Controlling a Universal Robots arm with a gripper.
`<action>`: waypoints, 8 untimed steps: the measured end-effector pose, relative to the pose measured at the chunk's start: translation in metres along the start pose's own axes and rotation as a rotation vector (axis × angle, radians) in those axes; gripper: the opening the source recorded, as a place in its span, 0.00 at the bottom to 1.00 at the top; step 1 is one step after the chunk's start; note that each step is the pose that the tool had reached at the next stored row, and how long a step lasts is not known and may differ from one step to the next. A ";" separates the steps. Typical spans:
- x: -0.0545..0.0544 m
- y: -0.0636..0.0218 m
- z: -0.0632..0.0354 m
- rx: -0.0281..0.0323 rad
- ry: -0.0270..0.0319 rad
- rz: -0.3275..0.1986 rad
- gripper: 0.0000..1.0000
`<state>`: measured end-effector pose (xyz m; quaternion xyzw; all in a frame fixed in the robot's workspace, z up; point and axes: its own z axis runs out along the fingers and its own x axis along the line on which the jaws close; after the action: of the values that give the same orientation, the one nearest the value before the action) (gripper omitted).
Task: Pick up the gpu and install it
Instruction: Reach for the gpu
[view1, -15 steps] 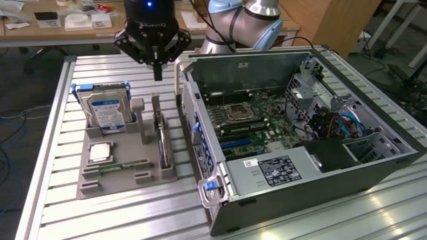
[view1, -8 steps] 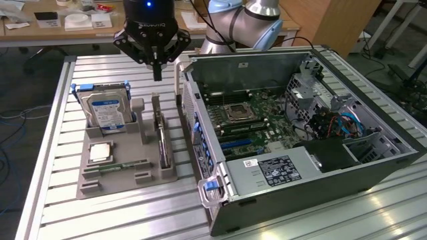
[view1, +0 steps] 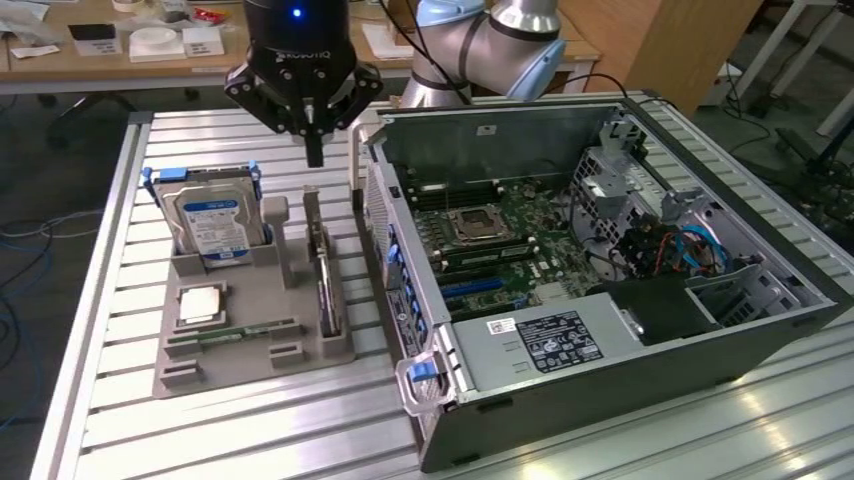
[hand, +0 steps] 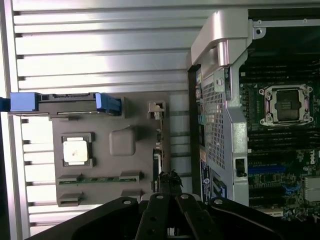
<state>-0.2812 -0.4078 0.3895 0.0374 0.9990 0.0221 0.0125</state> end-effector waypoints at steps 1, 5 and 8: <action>0.000 -0.0012 0.0000 -0.0001 0.0000 0.000 0.11; 0.000 -0.0052 -0.0001 -0.0001 -0.0001 0.000 0.11; 0.000 -0.0054 -0.0002 0.0000 0.0000 0.000 0.11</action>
<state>-0.2819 -0.4132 0.3895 0.0375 0.9990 0.0221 0.0125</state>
